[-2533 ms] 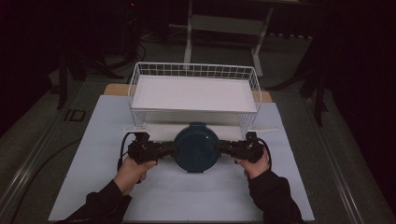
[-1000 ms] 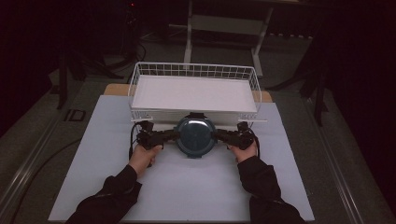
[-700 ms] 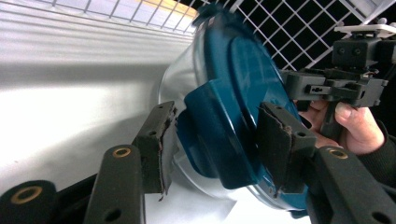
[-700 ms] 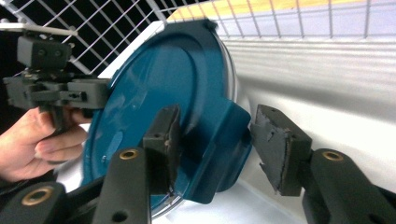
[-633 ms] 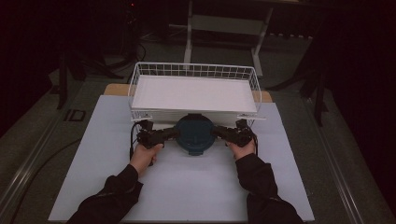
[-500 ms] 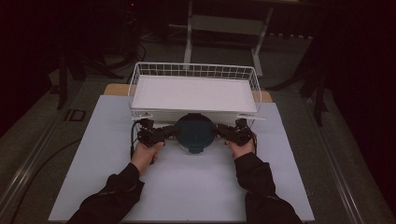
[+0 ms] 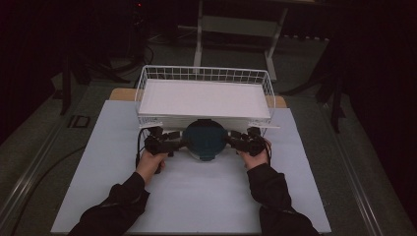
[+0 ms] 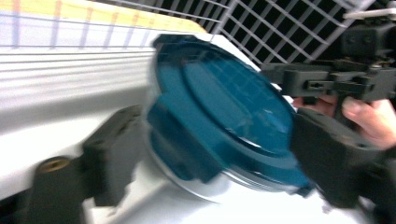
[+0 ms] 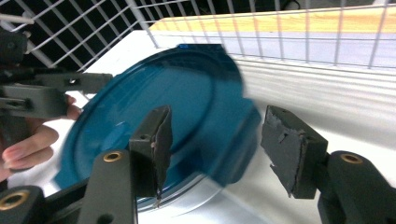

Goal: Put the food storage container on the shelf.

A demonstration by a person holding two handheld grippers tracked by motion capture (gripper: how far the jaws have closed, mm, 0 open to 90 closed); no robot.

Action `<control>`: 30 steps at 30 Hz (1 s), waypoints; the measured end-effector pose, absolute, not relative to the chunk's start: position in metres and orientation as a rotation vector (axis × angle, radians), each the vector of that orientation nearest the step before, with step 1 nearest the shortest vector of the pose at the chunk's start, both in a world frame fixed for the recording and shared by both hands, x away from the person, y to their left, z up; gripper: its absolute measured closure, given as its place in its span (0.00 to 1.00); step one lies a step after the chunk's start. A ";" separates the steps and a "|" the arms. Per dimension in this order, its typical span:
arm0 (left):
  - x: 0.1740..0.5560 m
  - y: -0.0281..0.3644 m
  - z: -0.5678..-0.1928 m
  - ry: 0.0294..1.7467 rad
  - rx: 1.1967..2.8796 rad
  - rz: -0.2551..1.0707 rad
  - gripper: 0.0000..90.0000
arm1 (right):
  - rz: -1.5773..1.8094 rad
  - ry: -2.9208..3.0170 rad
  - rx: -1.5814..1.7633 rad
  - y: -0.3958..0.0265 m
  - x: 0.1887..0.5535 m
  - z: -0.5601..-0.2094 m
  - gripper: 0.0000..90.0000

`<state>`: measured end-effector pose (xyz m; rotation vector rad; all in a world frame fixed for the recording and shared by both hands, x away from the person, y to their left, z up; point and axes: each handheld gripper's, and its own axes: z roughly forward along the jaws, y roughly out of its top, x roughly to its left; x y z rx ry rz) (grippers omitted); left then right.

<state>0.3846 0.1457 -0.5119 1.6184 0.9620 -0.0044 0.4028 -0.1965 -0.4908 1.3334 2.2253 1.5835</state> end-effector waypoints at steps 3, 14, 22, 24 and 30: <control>0.378 0.147 -0.507 0.896 1.614 -0.039 0.11 | 1.559 2.242 1.264 -0.196 0.397 -0.489 0.47; 0.350 0.142 -0.497 0.803 1.726 0.061 0.00 | 1.563 2.291 1.195 -0.195 0.366 -0.484 0.48; 0.331 0.147 -0.487 0.783 1.764 0.059 0.00 | 1.600 2.326 1.126 -0.188 0.343 -0.473 0.58; 0.324 0.148 -0.485 0.758 1.799 0.068 0.00 | 1.598 2.339 1.124 -0.184 0.339 -0.474 0.63; 0.299 0.155 -0.480 0.756 1.834 0.077 0.00 | 1.584 2.415 1.067 -0.168 0.329 -0.477 0.82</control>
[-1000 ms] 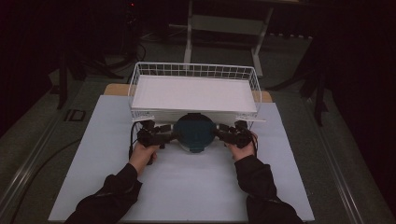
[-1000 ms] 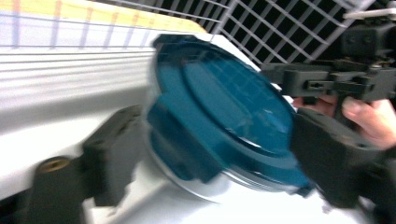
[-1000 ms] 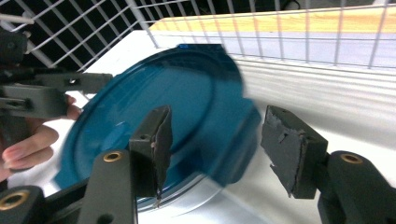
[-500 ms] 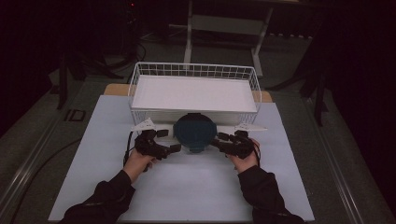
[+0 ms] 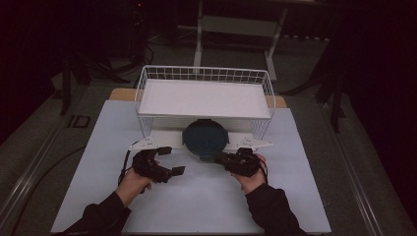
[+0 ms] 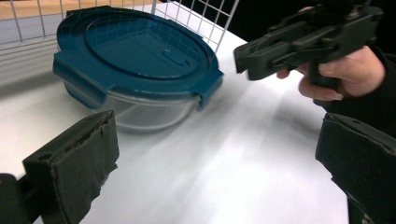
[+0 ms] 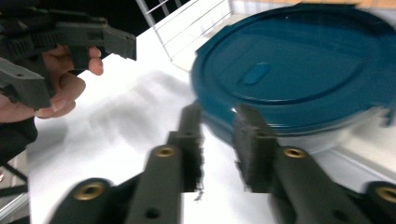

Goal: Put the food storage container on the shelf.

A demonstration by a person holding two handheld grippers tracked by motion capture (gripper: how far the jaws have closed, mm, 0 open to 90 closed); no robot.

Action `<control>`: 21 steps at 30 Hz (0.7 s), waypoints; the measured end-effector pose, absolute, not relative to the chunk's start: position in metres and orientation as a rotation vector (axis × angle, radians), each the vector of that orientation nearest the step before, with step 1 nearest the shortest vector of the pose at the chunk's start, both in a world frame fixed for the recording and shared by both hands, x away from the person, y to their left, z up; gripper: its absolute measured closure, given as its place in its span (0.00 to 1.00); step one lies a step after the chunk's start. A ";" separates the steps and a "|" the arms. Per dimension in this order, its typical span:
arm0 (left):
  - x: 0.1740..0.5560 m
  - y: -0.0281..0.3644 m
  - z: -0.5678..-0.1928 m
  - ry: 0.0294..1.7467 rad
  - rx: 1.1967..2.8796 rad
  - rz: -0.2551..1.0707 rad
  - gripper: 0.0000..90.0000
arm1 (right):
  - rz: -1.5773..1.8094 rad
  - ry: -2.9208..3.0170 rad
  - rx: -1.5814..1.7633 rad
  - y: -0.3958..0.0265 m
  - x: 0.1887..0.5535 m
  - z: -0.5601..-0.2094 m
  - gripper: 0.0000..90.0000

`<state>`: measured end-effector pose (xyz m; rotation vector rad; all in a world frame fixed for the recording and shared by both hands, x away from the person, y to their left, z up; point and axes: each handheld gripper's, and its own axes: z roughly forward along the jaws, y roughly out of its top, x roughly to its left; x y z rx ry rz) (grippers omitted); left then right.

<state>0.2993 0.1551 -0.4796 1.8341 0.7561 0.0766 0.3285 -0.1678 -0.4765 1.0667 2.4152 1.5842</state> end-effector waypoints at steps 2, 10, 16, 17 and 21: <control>0.292 0.158 -0.478 0.751 1.846 0.082 0.00 | 1.569 2.436 1.050 -0.163 0.327 -0.478 0.93; 0.260 0.170 -0.476 0.750 1.880 0.091 0.00 | 1.526 2.495 1.034 -0.147 0.328 -0.485 1.00; 0.240 0.180 -0.483 0.766 1.886 0.126 0.00 | 1.501 2.516 1.028 -0.144 0.330 -0.490 1.00; 0.236 0.181 -0.486 0.769 1.890 0.128 0.00 | 1.490 2.522 1.023 -0.143 0.330 -0.491 1.00; 0.227 0.185 -0.496 0.780 1.916 0.178 0.00 | 1.449 2.534 1.026 -0.141 0.333 -0.496 1.00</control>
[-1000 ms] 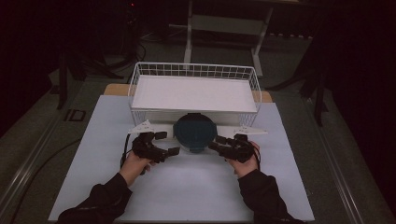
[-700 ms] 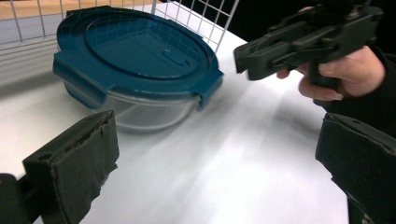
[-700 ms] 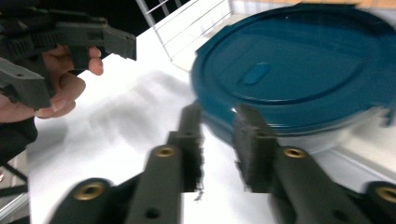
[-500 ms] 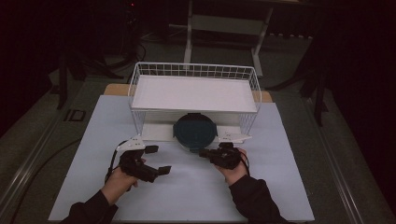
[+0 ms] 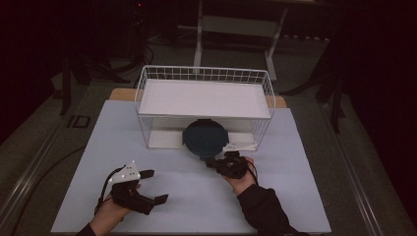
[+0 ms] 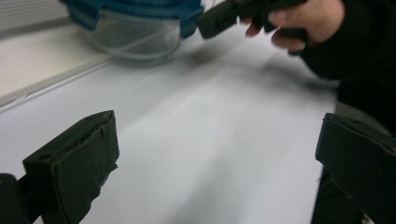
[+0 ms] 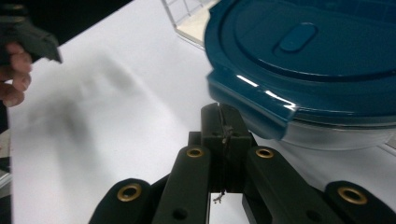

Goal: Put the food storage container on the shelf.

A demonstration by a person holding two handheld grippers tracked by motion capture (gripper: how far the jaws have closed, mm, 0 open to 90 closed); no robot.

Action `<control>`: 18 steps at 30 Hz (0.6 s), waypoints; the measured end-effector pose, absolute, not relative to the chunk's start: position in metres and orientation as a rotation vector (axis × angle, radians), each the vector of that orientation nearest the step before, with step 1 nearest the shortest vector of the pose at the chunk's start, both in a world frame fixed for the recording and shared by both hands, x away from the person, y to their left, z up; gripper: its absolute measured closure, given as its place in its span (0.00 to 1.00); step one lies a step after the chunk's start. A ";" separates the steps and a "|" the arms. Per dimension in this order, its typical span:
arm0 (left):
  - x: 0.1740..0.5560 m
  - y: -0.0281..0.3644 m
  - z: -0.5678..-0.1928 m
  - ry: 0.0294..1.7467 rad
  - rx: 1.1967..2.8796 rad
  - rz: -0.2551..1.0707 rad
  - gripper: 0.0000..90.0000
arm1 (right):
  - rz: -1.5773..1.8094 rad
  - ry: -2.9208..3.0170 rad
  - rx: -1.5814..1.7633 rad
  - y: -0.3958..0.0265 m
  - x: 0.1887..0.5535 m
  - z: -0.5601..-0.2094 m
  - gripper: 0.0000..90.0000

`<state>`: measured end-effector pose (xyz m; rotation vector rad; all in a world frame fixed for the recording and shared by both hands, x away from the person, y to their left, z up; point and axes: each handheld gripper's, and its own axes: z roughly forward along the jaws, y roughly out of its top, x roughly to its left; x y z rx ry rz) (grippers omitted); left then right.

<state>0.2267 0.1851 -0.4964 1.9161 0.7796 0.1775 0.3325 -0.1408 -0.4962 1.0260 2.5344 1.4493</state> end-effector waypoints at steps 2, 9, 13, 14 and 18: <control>0.224 0.186 -0.501 0.790 1.922 0.195 0.00 | 1.440 2.534 1.039 -0.141 0.336 -0.499 1.00; 0.223 0.188 -0.505 0.797 1.893 0.209 0.00 | 1.438 2.521 1.050 -0.136 0.344 -0.499 1.00; 0.222 0.185 -0.507 0.784 1.900 0.215 0.00 | 1.431 2.506 1.059 -0.133 0.351 -0.499 1.00; 0.222 0.185 -0.507 0.778 1.904 0.223 0.00 | 1.440 2.500 1.072 -0.133 0.353 -0.499 1.00; 0.221 0.182 -0.508 0.762 1.915 0.235 0.00 | 1.444 2.479 1.089 -0.132 0.360 -0.500 1.00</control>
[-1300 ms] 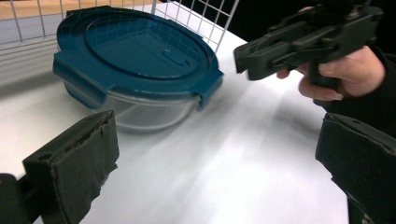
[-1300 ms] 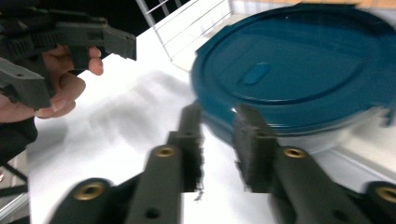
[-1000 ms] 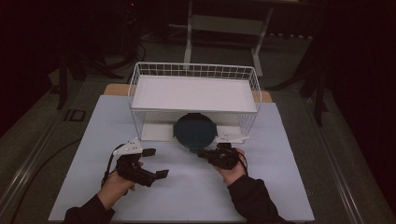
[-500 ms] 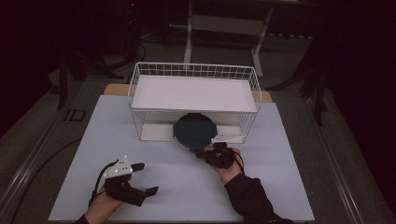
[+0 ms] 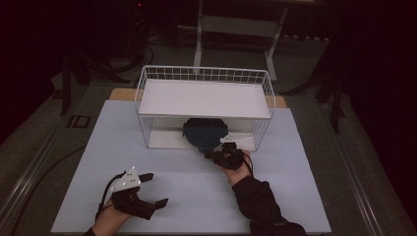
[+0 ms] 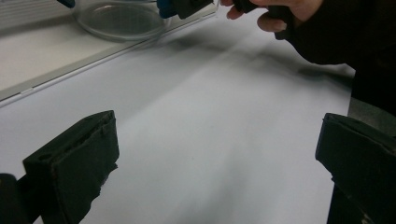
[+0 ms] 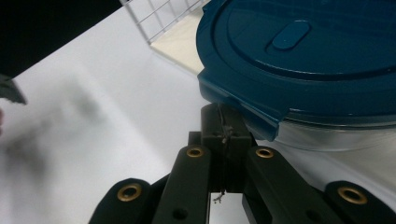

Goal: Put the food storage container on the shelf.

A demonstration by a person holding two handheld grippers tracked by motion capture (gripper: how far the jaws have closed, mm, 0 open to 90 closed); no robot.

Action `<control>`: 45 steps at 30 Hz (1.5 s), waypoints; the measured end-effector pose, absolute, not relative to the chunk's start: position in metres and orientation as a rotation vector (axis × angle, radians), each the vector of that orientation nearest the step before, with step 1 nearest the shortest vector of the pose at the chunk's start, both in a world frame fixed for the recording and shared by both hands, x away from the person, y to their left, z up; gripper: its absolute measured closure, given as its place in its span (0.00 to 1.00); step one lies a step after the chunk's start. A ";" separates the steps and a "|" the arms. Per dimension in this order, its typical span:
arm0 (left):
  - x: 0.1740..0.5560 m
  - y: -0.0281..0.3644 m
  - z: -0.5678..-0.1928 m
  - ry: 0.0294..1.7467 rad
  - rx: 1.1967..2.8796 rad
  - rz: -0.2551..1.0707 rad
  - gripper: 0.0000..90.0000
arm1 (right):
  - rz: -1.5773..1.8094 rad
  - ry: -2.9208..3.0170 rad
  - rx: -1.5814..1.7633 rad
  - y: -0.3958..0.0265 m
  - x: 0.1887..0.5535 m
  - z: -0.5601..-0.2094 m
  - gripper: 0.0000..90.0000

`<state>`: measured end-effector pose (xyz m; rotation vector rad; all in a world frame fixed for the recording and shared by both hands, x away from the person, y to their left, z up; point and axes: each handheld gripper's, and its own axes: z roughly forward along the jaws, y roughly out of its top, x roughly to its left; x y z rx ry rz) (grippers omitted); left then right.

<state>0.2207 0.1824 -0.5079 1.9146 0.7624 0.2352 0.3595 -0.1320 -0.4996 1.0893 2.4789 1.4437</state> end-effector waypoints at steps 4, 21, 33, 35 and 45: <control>0.221 0.182 -0.508 0.769 1.913 0.229 0.00 | 1.432 2.457 1.104 -0.131 0.367 -0.499 1.00; 0.222 0.185 -0.508 0.767 1.891 0.217 0.00 | 1.448 2.410 1.113 -0.124 0.387 -0.500 1.00; 0.220 0.184 -0.508 0.755 1.901 0.204 0.00 | 1.490 2.401 1.055 -0.128 0.370 -0.494 0.67; 0.221 0.183 -0.508 0.754 1.907 0.207 0.00 | 1.499 2.385 1.031 -0.129 0.363 -0.492 0.45; 0.218 0.182 -0.506 0.735 1.908 0.216 0.00 | 1.592 2.383 0.950 -0.143 0.335 -0.484 0.17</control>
